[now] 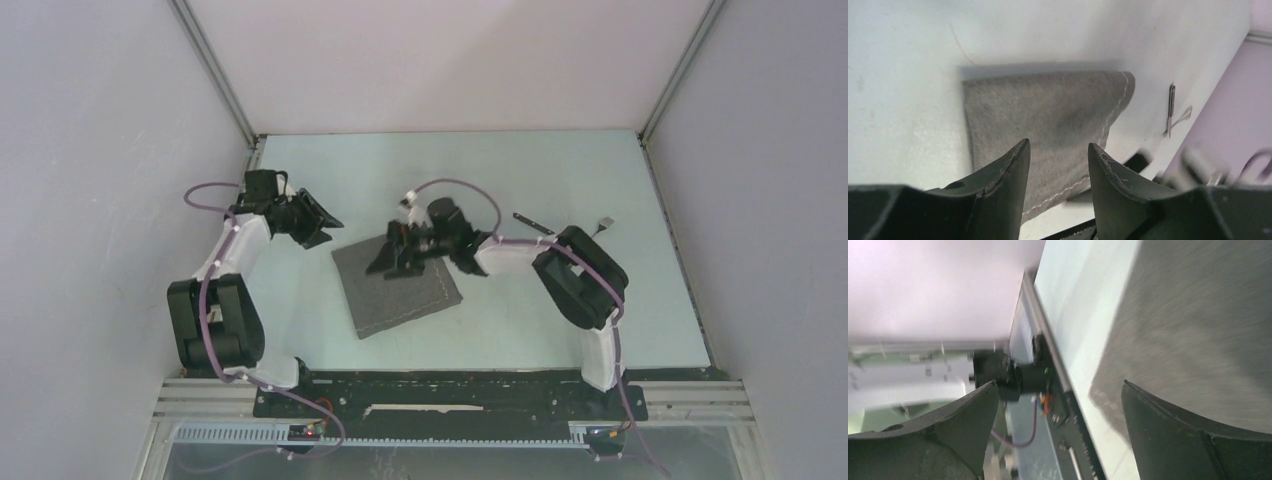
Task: Fold the napkin into a case and place the utensils inside
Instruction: Smooth out the square-folded napkin at the center of the board.
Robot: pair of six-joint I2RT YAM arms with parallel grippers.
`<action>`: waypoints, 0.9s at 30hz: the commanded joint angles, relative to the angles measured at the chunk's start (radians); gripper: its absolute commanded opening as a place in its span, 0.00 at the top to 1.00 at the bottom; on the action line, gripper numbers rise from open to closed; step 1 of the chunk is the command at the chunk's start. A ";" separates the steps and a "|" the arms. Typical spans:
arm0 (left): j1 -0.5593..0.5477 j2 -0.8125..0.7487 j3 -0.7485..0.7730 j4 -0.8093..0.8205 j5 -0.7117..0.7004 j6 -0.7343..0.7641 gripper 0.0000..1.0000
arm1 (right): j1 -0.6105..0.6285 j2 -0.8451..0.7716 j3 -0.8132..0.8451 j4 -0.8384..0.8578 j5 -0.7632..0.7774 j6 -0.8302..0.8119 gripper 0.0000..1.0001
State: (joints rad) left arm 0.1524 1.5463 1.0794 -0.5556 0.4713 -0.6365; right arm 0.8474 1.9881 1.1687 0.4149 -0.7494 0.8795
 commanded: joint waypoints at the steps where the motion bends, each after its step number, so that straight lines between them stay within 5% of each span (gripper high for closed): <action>1: -0.095 -0.102 -0.107 -0.017 -0.036 0.003 0.48 | -0.165 0.036 0.088 -0.037 0.032 -0.004 0.01; 7: -0.204 -0.222 -0.413 0.174 -0.019 -0.152 0.55 | -0.258 0.244 0.298 -0.008 -0.018 0.068 0.05; 12: -0.238 -0.214 -0.524 0.202 -0.031 -0.144 0.55 | -0.274 0.350 0.393 -0.020 -0.002 0.085 0.04; 27: -0.238 -0.275 -0.571 0.171 -0.076 -0.110 0.52 | -0.381 0.446 0.476 -0.091 0.013 0.060 0.04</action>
State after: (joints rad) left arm -0.0822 1.3102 0.5095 -0.3683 0.4519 -0.7841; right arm 0.5102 2.4149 1.5948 0.4057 -0.7559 1.0157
